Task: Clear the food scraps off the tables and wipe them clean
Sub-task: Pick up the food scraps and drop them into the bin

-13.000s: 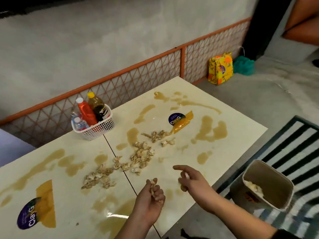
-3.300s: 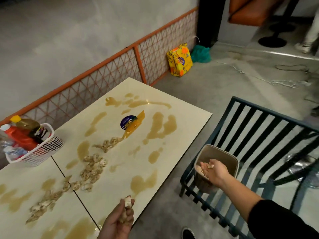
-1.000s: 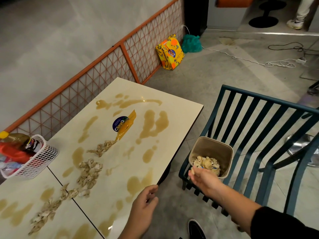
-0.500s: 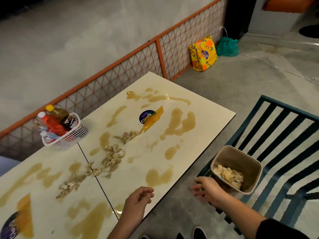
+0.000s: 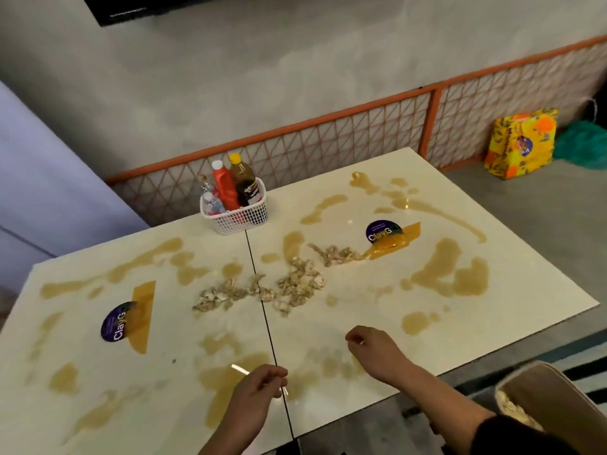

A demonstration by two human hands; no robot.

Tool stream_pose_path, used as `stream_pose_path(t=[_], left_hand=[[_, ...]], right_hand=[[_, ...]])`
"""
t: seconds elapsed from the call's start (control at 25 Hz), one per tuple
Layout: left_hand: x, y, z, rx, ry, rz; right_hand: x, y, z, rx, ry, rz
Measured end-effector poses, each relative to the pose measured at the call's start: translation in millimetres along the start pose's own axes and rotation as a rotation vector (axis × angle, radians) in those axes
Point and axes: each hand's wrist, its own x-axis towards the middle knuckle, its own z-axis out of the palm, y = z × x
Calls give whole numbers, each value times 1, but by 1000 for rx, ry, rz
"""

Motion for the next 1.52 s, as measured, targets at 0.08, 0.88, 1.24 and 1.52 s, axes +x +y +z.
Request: stream_pose_path(t=[0.08,0.88,1.24,1.52], left_hand=[[5,-17,-25,-15,36,-28],[87,-97,-173,64,71,-93],[249,-56,-212,663,244,291],[301,-58,-219,1001,144,389]], right_hand=[[38,-18,13,-186,-36,-45],[189,-72,55,-361,191,165],[67,-110,118,-86,314,137],[46,-129,126,-137,252,122]])
